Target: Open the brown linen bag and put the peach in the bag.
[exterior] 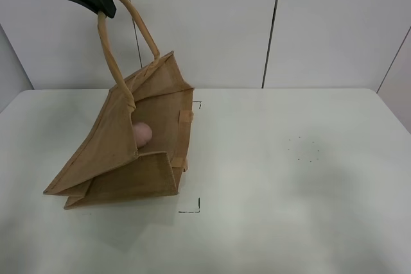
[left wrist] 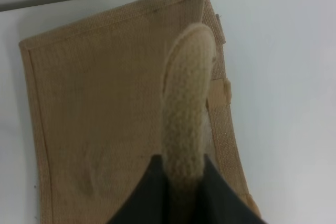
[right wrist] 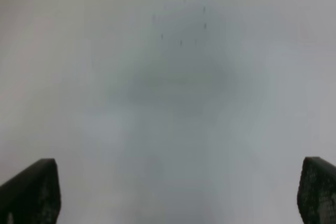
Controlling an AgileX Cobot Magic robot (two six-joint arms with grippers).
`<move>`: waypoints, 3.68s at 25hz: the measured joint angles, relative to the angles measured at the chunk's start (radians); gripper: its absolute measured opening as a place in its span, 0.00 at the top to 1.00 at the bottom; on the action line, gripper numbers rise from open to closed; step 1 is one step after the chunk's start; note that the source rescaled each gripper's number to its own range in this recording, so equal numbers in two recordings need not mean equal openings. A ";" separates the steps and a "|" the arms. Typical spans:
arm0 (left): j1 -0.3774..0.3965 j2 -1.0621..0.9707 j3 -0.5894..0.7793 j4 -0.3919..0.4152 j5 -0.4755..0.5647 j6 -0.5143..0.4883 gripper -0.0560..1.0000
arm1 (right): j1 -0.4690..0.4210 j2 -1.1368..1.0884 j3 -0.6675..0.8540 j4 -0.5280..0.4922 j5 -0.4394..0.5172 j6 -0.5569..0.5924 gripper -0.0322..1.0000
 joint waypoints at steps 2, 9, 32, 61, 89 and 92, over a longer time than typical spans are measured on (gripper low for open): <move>0.000 0.000 0.000 0.000 0.000 0.000 0.95 | 0.000 -0.026 0.000 0.000 0.000 0.000 0.00; 0.000 0.000 0.000 0.000 0.000 0.000 0.95 | -0.054 -0.044 0.001 0.003 0.000 0.000 0.00; 0.000 0.330 0.000 -0.156 -0.019 0.035 0.95 | -0.058 -0.240 0.001 0.008 0.000 0.000 0.00; 0.265 0.433 0.001 0.026 -0.006 0.071 0.05 | -0.058 -0.241 0.001 0.009 0.000 0.000 0.00; 0.312 -0.715 1.134 0.016 -0.016 0.080 0.05 | -0.058 -0.241 0.001 0.011 0.000 0.000 0.00; 0.312 -0.869 1.298 0.016 -0.067 0.080 0.05 | -0.058 -0.241 0.001 0.011 0.000 0.000 0.00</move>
